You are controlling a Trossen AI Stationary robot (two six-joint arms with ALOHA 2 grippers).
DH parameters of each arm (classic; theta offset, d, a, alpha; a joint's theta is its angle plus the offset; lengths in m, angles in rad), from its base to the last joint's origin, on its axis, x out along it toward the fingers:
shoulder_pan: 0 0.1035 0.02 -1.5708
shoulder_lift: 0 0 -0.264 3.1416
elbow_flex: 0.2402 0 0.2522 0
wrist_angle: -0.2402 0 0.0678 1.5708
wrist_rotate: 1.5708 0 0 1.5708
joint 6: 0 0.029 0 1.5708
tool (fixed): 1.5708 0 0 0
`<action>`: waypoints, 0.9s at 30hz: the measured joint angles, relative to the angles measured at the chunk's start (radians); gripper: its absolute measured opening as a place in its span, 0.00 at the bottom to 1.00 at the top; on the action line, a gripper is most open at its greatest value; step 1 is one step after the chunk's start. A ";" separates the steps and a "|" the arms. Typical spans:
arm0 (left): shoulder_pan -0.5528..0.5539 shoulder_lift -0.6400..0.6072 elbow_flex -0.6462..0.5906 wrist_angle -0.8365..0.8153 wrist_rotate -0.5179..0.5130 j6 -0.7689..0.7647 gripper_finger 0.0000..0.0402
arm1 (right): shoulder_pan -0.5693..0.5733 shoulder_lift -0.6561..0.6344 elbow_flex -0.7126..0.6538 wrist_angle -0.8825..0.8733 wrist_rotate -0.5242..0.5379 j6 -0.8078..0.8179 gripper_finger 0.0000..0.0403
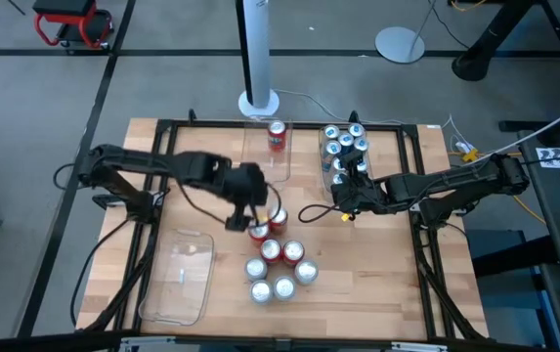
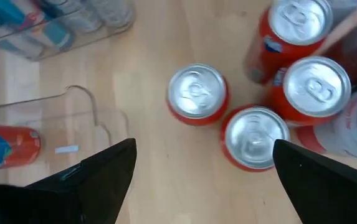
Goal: Sort soda cans
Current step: Put the red soda can into the top center transparent bin
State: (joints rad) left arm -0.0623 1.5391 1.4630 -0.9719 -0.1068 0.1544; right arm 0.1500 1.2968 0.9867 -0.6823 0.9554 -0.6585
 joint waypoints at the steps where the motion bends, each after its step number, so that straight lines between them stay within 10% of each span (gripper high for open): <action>1: -0.023 0.000 -0.007 0.005 -0.013 -0.004 0.90 | 0.000 0.000 0.000 0.000 0.000 0.002 0.94; 27: -0.152 0.026 -0.240 0.294 -0.005 -0.042 0.90 | 0.000 0.000 0.000 0.004 0.001 0.006 0.94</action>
State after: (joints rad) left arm -0.2142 1.5651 1.2232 -0.6775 -0.1116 0.1120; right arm 0.1501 1.2968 0.9867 -0.6783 0.9564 -0.6521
